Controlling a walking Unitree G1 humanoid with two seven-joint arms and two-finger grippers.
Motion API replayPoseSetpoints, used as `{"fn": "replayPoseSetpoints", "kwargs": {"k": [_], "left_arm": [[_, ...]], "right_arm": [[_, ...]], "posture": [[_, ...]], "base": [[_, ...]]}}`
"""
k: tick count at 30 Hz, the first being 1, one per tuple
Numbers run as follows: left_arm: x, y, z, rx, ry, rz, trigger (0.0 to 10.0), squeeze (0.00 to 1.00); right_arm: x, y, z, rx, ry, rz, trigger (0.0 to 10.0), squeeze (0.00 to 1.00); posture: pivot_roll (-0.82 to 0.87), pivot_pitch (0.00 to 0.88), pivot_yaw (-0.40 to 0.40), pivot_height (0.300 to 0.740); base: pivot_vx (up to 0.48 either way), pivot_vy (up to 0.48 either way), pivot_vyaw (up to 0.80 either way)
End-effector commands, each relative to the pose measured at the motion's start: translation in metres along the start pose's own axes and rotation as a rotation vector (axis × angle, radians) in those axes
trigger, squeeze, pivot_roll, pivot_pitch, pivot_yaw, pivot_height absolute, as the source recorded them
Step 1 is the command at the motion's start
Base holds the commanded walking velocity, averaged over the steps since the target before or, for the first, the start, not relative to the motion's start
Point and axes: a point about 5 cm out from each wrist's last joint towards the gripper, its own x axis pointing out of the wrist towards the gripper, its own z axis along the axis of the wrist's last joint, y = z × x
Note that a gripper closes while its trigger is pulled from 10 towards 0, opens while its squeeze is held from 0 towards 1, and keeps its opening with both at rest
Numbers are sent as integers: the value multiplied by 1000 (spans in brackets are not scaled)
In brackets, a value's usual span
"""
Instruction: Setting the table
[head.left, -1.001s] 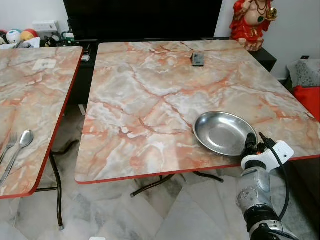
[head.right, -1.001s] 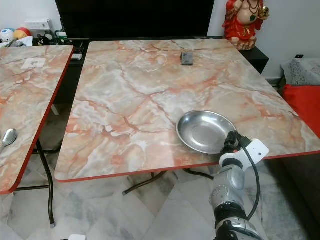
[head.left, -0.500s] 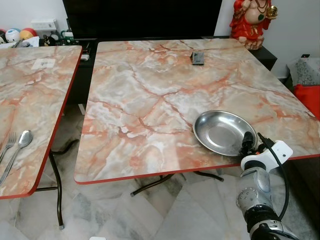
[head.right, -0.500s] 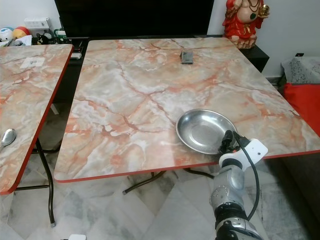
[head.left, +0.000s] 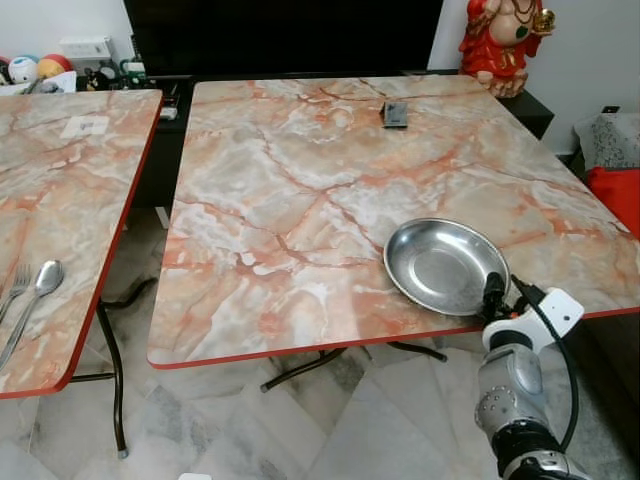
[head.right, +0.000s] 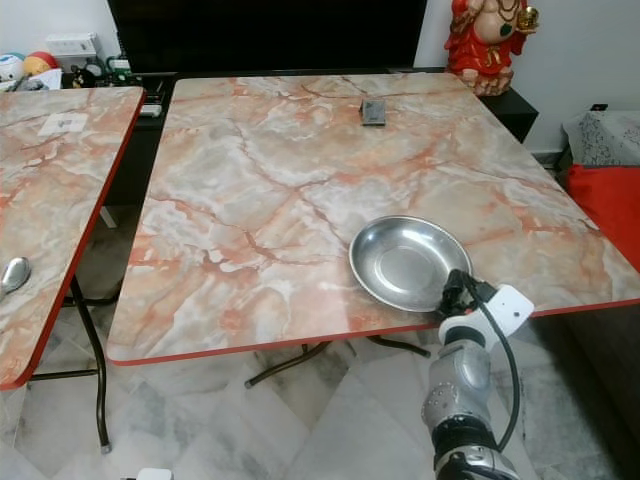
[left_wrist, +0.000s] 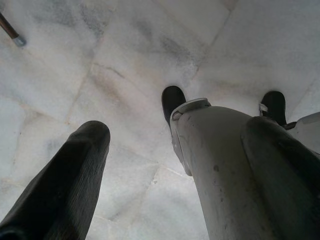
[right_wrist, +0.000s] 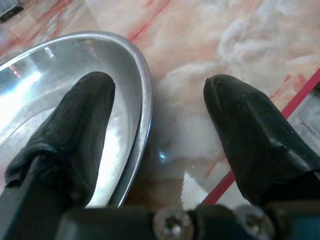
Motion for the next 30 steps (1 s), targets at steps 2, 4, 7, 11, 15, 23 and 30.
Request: {"fn": "replayPoseSetpoints", "kwargs": {"k": [2, 4, 7, 11, 15, 23, 30], "left_arm": [[-4, -6, -22, 5, 76, -23, 10000, 0], [-4, -7, -22, 5, 76, -23, 10000, 0], [-4, -7, -22, 6, 77, -24, 10000, 0], [-4, -7, -22, 5, 76, -26, 10000, 0], [-4, -7, -22, 4, 76, -26, 10000, 0], [-5, -3, -23, 17, 78, -16, 10000, 0], [-4, -5, -21, 12, 71, -11, 10000, 0]], "right_arm": [[-1, 4, 9, -68, -76, 55, 10000, 0], [-3, 12, 16, -81, -139, 112, 10000, 0], [-5, 17, 21, -79, -183, 147, 10000, 0], [-8, 16, 26, -91, -225, 161, 10000, 0], [-11, 14, 31, -156, -253, 180, 10000, 0], [-18, 22, 36, -276, -272, 302, 10000, 0], [-24, 31, 38, -330, -274, 363, 10000, 0]], "posture": [[25, 144, -47, 740], [23, 144, -47, 740], [22, 144, -47, 740], [21, 144, -48, 740], [16, 144, -48, 740], [-10, 148, -31, 740], [-6, 140, -38, 740]], "base": [[0, 0, 0], [0, 0, 0], [0, 0, 0], [0, 0, 0], [0, 0, 0], [0, 0, 0], [0, 0, 179]]}}
